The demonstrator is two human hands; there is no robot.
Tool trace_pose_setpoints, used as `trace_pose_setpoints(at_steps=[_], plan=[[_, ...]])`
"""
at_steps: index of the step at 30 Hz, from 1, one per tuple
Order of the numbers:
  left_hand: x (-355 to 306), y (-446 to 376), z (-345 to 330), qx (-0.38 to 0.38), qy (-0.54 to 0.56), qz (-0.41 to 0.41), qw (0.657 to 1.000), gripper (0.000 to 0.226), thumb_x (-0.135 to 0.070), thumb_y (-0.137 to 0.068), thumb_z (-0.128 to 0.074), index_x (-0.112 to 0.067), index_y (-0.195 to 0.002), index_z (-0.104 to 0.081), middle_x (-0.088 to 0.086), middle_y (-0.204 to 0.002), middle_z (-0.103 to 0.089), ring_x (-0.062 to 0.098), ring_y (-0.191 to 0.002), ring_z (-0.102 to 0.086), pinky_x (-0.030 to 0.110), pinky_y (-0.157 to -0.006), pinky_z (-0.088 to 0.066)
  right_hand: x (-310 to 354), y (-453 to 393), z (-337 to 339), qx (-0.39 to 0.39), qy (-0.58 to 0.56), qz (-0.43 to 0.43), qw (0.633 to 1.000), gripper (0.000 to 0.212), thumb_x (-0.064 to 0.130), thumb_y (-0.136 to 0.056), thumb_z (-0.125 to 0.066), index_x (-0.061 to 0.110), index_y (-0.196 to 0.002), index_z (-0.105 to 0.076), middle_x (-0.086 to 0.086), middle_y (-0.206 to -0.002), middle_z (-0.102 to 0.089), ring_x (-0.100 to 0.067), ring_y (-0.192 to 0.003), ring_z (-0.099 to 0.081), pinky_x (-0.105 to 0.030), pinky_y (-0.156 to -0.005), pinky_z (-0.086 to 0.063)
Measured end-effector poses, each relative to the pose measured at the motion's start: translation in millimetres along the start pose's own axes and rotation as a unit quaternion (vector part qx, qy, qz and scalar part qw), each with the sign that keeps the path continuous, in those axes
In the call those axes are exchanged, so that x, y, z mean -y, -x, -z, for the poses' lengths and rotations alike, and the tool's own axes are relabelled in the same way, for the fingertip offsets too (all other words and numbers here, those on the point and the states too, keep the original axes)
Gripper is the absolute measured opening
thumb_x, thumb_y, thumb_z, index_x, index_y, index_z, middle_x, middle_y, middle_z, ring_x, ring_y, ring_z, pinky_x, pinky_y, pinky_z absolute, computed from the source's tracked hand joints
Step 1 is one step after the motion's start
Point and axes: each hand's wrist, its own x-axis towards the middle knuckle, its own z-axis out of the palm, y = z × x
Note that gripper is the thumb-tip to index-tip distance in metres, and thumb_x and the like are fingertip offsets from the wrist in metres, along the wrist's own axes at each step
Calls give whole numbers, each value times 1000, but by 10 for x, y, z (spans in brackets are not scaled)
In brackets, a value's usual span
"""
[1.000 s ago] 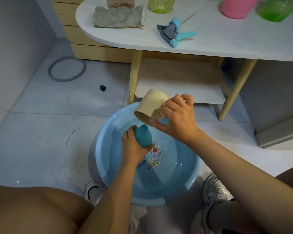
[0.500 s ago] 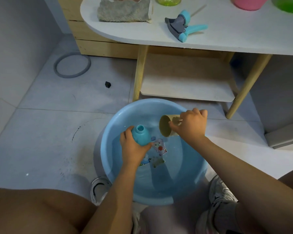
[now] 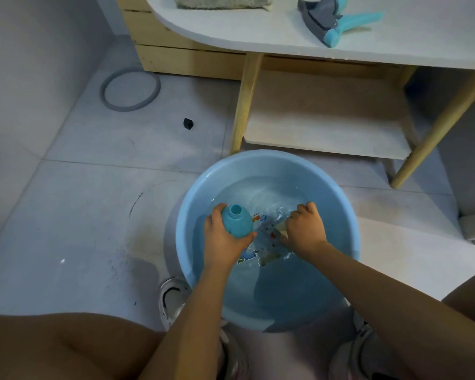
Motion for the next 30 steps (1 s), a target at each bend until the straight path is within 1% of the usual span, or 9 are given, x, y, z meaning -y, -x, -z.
trace_pose_setpoints(at_steps=[4,7,11,13,16,19,24,27,30], plan=[[12,-7,29,-17,0,-5,1000,88,-22,-55,-90,-21,-128,-42,0,-117,-40,22,-112,-46,38,-96,-44,-12,-27,137,9,-83,-49,995,45,58,-84,-44,17,-77,-64,-1,-81,-61,-22,-93,-51,-33,-88,-24],[15,-22,58,-38,13,9,999,88,-24,-55,-90,-23,-128,-41,2,-120,-42,21,-110,-46,39,-95,-45,-152,-19,146,25,-188,-158,969,46,60,-79,-50,19,-58,-49,4,-62,-48,-21,-82,-52,-34,-83,-27],[20,-21,85,-45,17,14,999,93,-30,-52,-91,-28,-129,-39,5,-125,-45,22,-111,-49,45,-93,-49,-295,95,48,47,-417,-279,864,53,53,-78,-62,16,-50,-37,3,-51,-43,-23,-67,-47,-33,-77,-28],[12,-13,93,-40,12,13,999,95,-32,-51,-90,-28,-130,-38,5,-125,-46,22,-111,-50,44,-93,-49,-325,128,64,45,-499,-300,812,53,49,-77,-66,16,-49,-36,1,-50,-42,-24,-64,-46,-32,-71,-33],[-37,14,88,-36,0,8,999,94,-31,-52,-90,-26,-131,-39,6,-123,-46,23,-111,-50,43,-93,-48,-362,175,155,16,-599,-319,734,49,41,-76,-72,16,-48,-41,-1,-52,-50,-20,-57,-48,-27,-55,-35],[-97,41,63,-31,-10,-7,999,91,-28,-52,-90,-21,-130,-42,7,-121,-46,24,-110,-48,39,-94,-46,-411,203,315,-19,-659,-314,683,47,34,-75,-75,16,-46,-42,3,-47,-50,-17,-58,-52,-25,-51,-34],[-214,52,18,-32,-22,-30,999,90,-26,-51,-91,-18,-128,-44,10,-119,-48,27,-109,-48,36,-92,-43,-547,204,715,-88,-636,-276,715,50,38,-74,-75,16,-46,-40,-2,-50,-45,-15,-49,-34,-27,-50,-30],[-258,47,-3,-26,-25,-37,999,90,-25,-51,-90,-20,-128,-44,10,-120,-48,28,-111,-48,40,-94,-43,-618,232,917,-121,-597,-258,750,54,44,-72,-76,17,-46,-37,-4,-51,-41,-17,-51,-31,-29,-53,-29],[-292,60,-24,-14,-23,-39,999,91,-27,-54,-89,-22,-131,-41,9,-124,-45,27,-116,-45,43,-97,-43,-645,286,1071,-145,-545,-245,789,56,43,-71,-75,17,-48,-31,-2,-48,-31,-18,-51,-25,-31,-51,-26]])
